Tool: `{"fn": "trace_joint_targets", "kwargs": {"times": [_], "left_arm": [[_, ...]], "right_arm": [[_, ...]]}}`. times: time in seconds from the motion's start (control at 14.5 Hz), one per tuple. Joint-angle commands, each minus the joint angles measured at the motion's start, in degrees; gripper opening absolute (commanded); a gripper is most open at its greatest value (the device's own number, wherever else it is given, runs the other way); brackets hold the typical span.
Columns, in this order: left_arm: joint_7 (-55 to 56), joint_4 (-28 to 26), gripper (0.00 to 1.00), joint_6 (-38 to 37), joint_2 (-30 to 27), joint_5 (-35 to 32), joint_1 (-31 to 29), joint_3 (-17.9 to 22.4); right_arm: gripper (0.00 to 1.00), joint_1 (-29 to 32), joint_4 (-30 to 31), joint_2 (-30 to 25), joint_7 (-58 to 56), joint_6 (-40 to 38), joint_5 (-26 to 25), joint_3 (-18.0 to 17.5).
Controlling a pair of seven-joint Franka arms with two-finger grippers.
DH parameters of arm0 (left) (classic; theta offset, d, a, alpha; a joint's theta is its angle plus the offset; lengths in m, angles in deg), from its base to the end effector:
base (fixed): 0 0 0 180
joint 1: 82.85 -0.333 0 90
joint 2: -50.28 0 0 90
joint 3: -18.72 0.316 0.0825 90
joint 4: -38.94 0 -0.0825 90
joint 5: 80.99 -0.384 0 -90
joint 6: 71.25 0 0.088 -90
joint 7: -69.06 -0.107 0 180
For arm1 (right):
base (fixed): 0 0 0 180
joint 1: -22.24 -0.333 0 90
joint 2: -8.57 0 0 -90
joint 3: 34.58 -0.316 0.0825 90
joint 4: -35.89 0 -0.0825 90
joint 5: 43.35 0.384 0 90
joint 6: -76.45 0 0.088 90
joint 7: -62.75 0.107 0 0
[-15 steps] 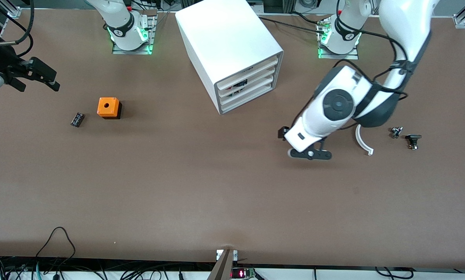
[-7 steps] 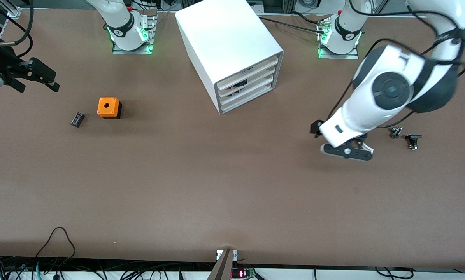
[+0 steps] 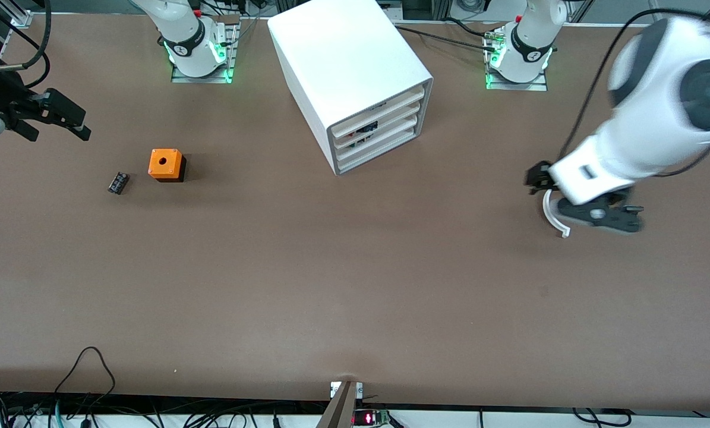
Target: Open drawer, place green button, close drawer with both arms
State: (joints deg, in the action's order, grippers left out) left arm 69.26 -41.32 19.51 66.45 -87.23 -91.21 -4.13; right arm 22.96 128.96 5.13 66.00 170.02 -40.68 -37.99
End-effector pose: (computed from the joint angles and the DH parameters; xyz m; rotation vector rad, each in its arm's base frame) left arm 0.6211 -0.1150 0.5488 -3.1060 0.3825 0.1200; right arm 0.5412 0.0312 0.6377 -3.0933 0.0171 -0.1026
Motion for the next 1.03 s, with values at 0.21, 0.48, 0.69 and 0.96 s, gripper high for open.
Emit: {"fn": "trace_joint_targets", "kwargs": {"times": [0.21, 0.48, 0.69, 0.96], "left_arm": [[-6.6, -13.3, 1.0, 1.3, -12.8, 4.3, 13.3, 21.0], [-5.3, -16.2, 1.0, 3.3, -17.0, 6.8, 13.2, 22.8], [1.1, -17.6, 1.0, 4.0, -17.7, 8.9, 12.5, 23.1], [1.9, -17.6, 1.0, 3.8, -17.9, 8.1, 12.3, 22.7]], "right_arm": [[1.0, 0.7, -1.8, 1.2, -1.5, -1.4, -4.3, -0.8], [1.0, 0.6, -1.8, 1.3, -1.3, -1.4, -3.8, -0.8], [1.0, 0.5, -1.8, 1.5, -1.3, -1.5, -3.6, -0.8], [1.0, 0.6, -1.8, 1.5, -1.2, -1.4, -3.6, -0.8]]}}
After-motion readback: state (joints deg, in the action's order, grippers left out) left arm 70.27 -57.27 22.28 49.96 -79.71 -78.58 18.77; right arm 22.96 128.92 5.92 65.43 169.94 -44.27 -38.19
